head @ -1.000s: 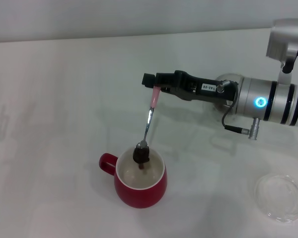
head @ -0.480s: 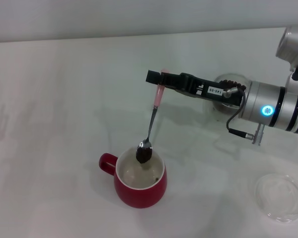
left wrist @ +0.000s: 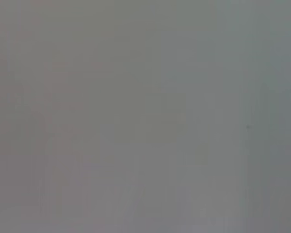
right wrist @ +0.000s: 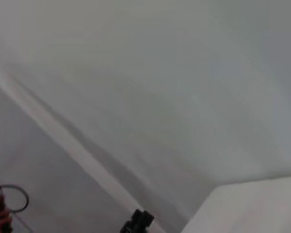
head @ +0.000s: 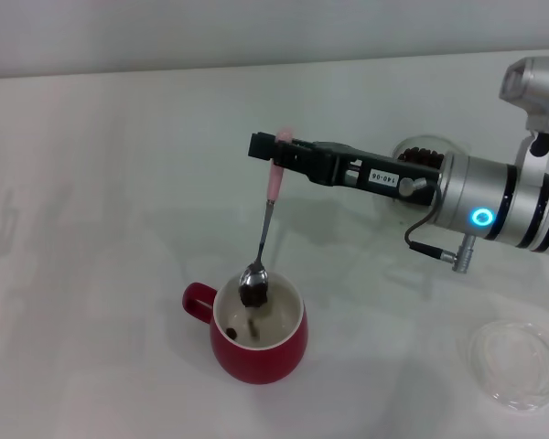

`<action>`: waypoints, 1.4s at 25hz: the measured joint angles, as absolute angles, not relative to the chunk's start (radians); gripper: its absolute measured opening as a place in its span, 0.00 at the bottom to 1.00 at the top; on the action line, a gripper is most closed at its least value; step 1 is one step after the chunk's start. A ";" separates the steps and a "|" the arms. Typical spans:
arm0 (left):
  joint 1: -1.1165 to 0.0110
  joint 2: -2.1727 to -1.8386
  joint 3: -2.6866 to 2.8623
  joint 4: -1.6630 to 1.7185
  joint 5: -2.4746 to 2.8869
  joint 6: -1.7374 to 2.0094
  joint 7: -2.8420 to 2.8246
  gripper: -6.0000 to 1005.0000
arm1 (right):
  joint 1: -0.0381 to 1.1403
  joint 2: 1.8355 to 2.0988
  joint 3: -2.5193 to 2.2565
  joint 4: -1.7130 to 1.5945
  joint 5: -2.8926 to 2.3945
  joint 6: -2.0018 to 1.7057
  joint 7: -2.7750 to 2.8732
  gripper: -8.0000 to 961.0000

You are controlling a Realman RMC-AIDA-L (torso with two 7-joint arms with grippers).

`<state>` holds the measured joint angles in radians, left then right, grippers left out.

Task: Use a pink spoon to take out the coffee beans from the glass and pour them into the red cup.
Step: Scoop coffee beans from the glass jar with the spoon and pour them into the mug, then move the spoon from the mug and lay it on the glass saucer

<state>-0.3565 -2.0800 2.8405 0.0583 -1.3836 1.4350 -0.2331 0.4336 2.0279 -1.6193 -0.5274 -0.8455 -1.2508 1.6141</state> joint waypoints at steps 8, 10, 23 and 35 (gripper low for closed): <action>-0.348 -2.081 2.841 0.058 -1.384 1.447 -0.233 0.66 | 0.430 2.028 -1.693 -0.528 -0.752 -1.272 1.443 0.18; -0.347 -2.082 2.841 0.058 -1.384 1.447 -0.233 0.66 | 0.431 2.027 -1.693 -0.529 -0.752 -1.274 1.432 0.18; -0.337 -2.080 2.834 0.058 -1.390 1.450 -0.233 0.66 | 0.440 1.962 -1.564 -0.529 -0.757 -1.407 1.506 0.18; -0.330 -2.080 2.833 0.057 -1.391 1.459 -0.233 0.66 | 0.398 1.810 -1.498 -0.502 -0.857 -1.457 1.671 0.19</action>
<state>-0.3301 -2.0800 2.8332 0.0567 -1.3914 1.4586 -0.2331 0.3976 1.8104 -1.4976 -0.5020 -0.8575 -1.4565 1.6708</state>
